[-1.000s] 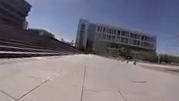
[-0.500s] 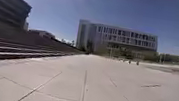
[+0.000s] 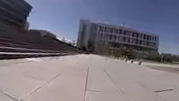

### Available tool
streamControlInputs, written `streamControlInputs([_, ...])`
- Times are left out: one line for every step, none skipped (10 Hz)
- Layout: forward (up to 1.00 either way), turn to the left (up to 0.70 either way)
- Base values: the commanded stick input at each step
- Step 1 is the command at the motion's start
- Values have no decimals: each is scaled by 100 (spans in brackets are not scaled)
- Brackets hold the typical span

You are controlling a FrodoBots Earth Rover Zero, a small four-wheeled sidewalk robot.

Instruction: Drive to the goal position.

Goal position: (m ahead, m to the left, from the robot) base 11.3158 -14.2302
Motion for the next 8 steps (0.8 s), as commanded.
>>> streamControlInputs([85, 1])
streamControlInputs([85, 1])
streamControlInputs([85, 1])
streamControlInputs([85, 1])
streamControlInputs([85, 1])
streamControlInputs([85, 1])
streamControlInputs([85, 1])
streamControlInputs([85, 1])
